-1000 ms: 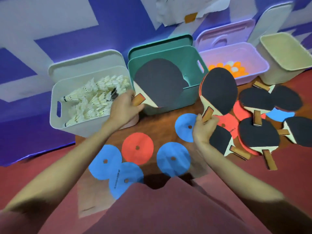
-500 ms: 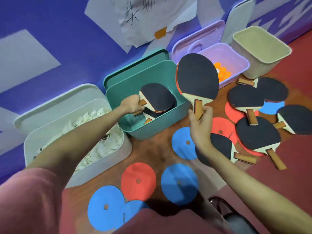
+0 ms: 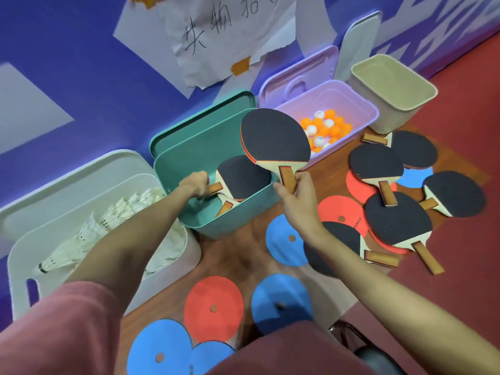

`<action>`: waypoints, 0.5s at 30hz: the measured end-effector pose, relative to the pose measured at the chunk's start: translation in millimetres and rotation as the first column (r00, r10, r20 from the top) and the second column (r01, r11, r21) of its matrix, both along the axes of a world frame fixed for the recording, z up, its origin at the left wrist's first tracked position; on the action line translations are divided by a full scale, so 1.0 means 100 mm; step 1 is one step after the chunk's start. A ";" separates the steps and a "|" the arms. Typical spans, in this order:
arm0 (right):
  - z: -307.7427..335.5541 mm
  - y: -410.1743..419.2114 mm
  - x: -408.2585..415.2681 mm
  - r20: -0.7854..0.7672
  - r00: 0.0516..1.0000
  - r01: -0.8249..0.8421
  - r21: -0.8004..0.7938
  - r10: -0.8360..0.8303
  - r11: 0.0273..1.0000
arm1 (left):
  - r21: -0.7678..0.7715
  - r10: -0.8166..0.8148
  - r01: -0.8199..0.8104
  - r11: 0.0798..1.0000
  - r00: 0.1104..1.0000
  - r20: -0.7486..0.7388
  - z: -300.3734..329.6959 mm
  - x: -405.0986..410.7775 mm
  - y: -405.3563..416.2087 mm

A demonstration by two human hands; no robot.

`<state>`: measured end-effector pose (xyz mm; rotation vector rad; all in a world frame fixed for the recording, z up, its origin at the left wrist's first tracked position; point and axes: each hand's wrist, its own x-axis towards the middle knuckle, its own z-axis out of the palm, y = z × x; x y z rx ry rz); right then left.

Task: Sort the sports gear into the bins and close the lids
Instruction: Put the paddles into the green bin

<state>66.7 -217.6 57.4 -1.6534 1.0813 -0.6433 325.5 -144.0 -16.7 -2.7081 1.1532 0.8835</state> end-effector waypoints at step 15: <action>0.07 0.30 1.20 -0.066 0.975 -0.148 0.512 0.211 0.846 | -0.573 0.145 0.005 0.820 0.966 0.216 0.83 -0.10 0.91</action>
